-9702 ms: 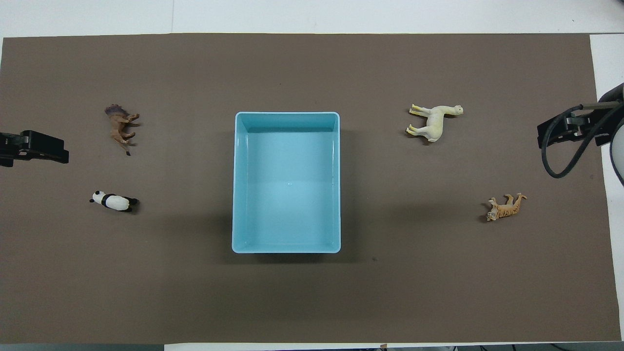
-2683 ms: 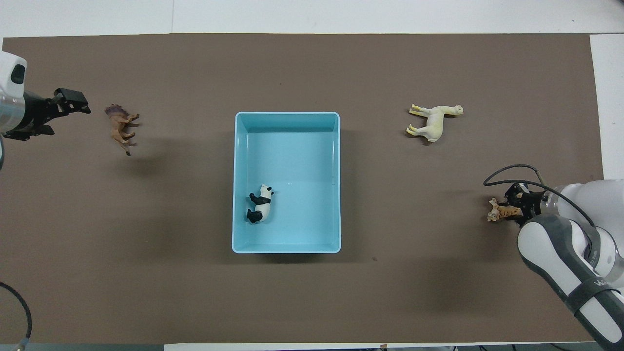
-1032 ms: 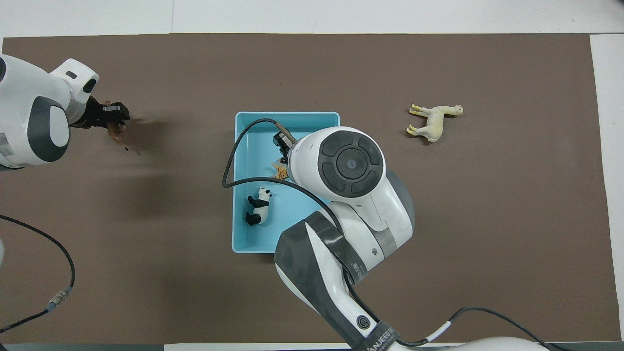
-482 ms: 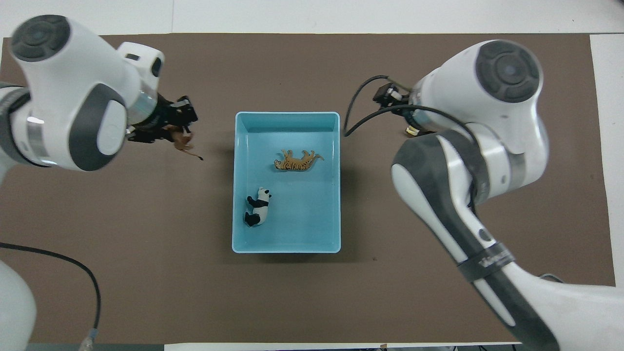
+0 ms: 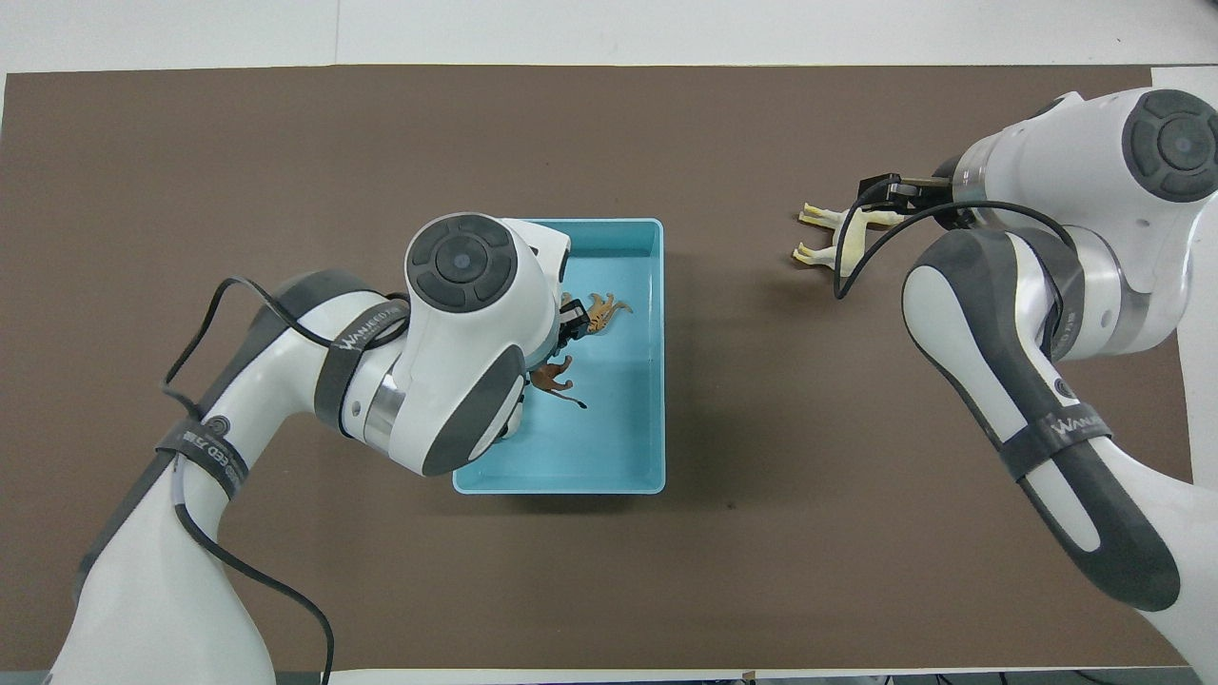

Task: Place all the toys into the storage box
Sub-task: 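Place the brown horse in the box while the right gripper reaches onward, then grasp the cream horse with the right gripper and lift it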

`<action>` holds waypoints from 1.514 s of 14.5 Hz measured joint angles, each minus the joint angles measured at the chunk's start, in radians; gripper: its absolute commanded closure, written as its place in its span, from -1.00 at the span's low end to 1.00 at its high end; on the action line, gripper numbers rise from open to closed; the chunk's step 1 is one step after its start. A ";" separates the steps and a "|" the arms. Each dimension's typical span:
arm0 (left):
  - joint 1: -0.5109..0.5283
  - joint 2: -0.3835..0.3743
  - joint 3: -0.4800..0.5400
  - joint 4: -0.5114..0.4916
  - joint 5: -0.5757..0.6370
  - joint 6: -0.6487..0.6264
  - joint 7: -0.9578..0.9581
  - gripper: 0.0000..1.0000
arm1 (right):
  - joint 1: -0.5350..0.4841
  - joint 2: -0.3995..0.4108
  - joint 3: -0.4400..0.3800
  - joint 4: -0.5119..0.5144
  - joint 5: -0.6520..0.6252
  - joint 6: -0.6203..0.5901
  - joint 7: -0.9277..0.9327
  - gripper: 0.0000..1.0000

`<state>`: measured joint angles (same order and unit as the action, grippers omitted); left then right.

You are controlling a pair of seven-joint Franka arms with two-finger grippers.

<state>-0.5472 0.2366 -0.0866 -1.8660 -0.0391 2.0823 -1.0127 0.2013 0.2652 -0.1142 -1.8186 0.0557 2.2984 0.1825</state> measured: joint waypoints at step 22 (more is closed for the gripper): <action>0.519 -0.180 0.042 0.315 0.000 -0.591 0.926 -1.00 | -0.015 0.186 0.004 -0.035 0.005 0.157 0.008 1.00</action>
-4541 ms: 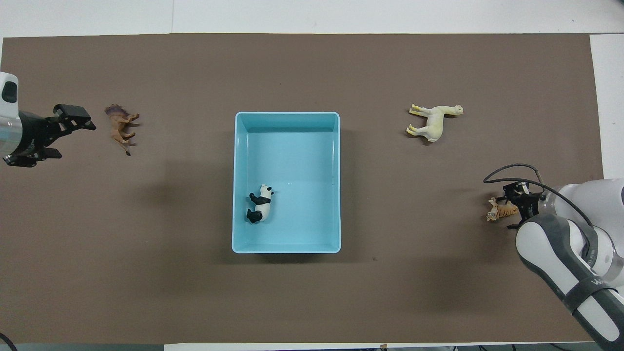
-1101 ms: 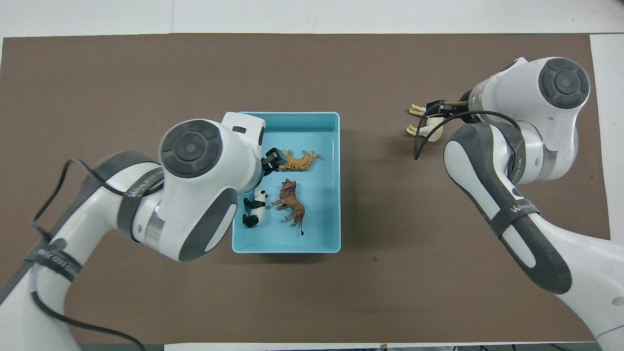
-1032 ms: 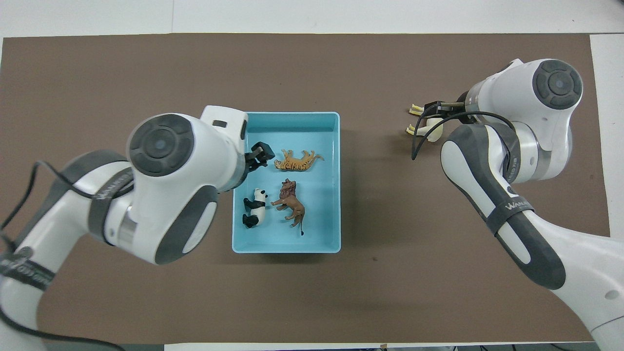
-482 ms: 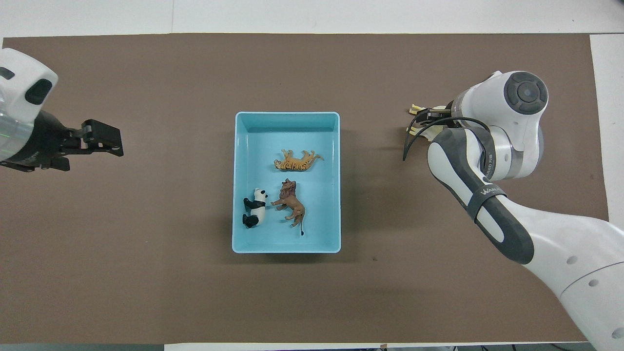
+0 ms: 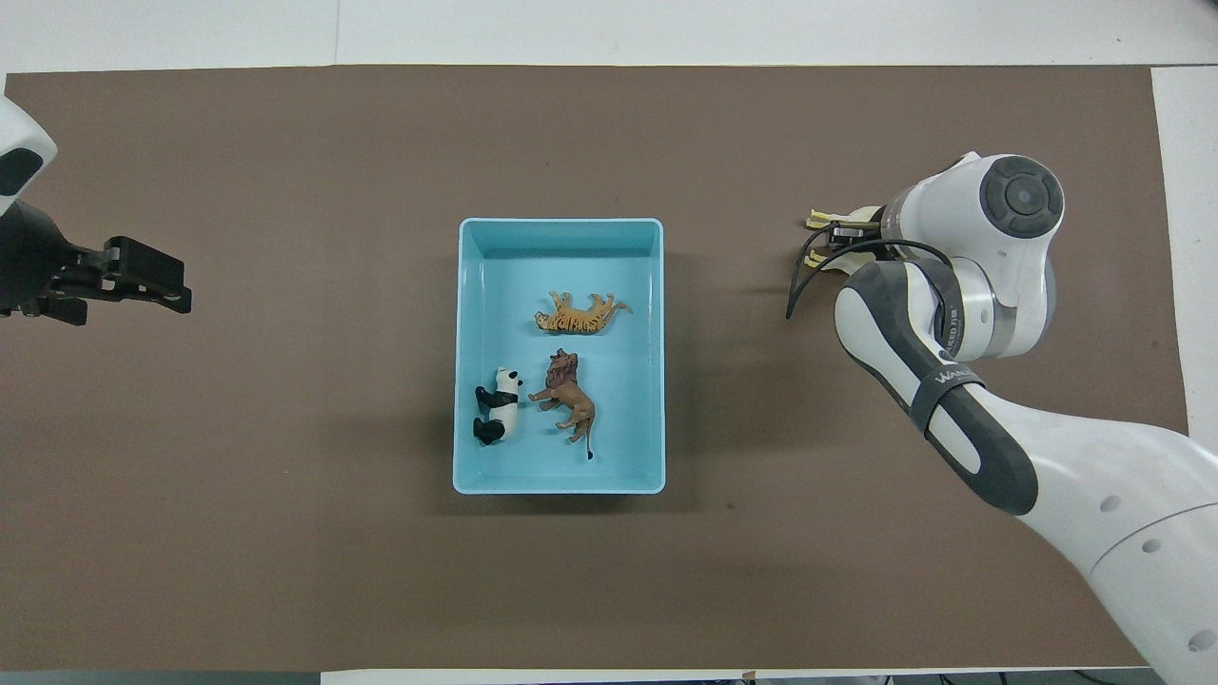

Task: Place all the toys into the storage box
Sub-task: 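Grasp the cream horse with the right gripper and lift it, then carry the cream horse into the box with the right gripper and release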

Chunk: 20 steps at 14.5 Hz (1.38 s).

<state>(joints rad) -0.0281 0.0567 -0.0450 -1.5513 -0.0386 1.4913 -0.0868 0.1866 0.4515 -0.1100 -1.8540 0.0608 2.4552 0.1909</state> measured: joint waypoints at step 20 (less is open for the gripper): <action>0.000 -0.007 -0.003 -0.025 0.000 -0.003 0.001 -1.00 | 0.505 -0.055 0.042 0.349 -0.028 -0.323 0.874 -1.00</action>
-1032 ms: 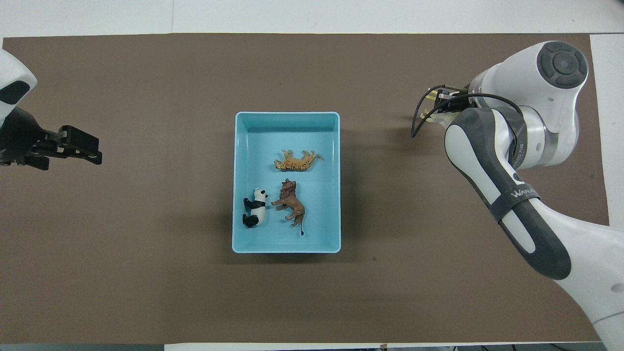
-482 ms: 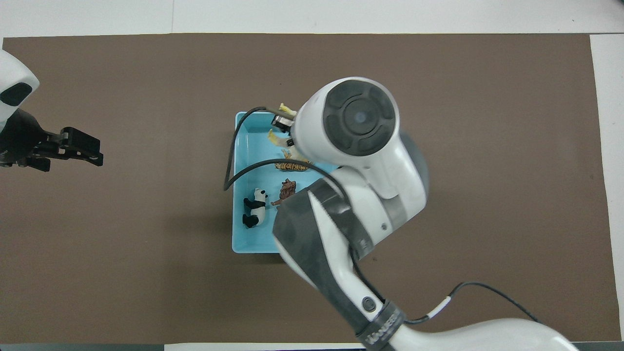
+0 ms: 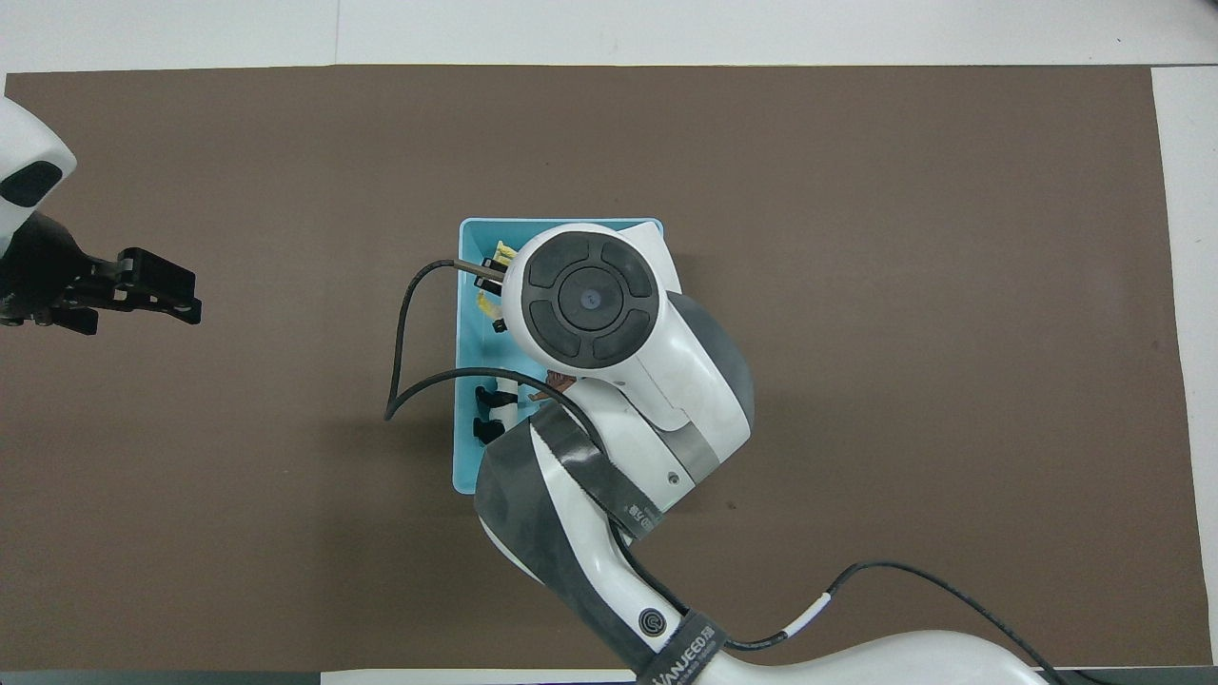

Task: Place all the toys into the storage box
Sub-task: 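Carry the cream horse into the box with the right gripper and release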

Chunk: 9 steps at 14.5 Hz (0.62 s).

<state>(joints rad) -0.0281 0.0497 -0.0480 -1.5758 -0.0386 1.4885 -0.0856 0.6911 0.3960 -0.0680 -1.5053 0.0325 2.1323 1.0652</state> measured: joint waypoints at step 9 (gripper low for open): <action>0.000 0.000 0.000 0.000 0.000 0.000 0.000 -1.00 | -0.140 -0.038 -0.026 0.016 -0.036 -0.110 -0.279 -1.00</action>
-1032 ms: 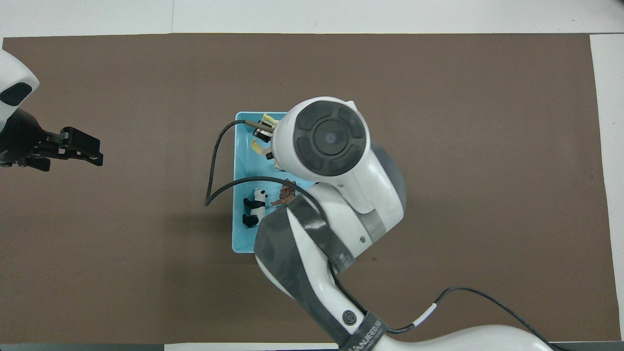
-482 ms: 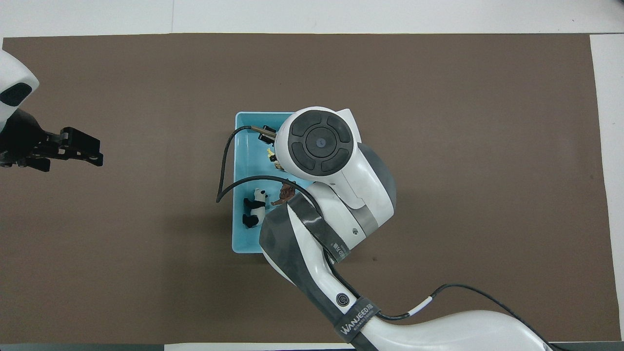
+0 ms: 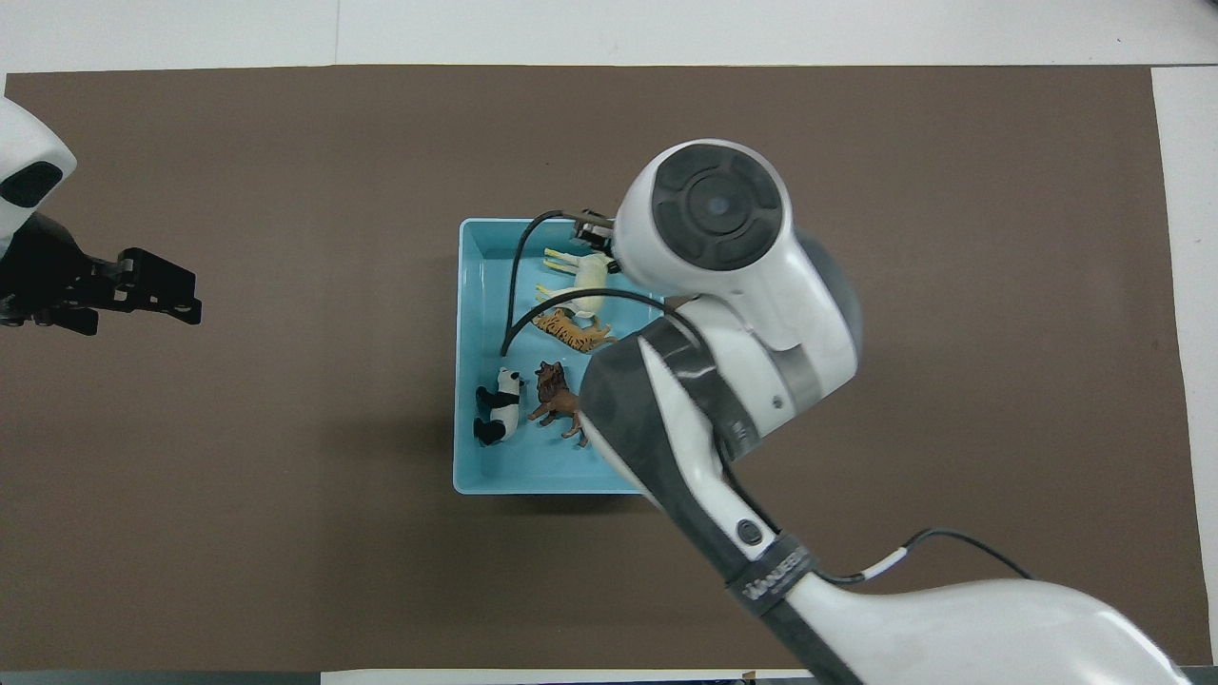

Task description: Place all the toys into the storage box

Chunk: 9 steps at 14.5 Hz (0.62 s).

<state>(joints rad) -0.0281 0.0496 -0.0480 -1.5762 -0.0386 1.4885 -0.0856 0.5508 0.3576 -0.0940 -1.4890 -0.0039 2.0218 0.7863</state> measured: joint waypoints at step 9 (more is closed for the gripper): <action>0.000 0.000 0.000 0.000 0.000 0.000 0.000 -1.00 | -0.402 -0.195 -0.005 0.001 0.002 -0.305 -0.637 -1.00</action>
<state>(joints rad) -0.0281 0.0495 -0.0480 -1.5762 -0.0386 1.4885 -0.0856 0.1490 0.1630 -0.0986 -1.4881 -0.0024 1.7167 0.1497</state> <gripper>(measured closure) 0.000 0.000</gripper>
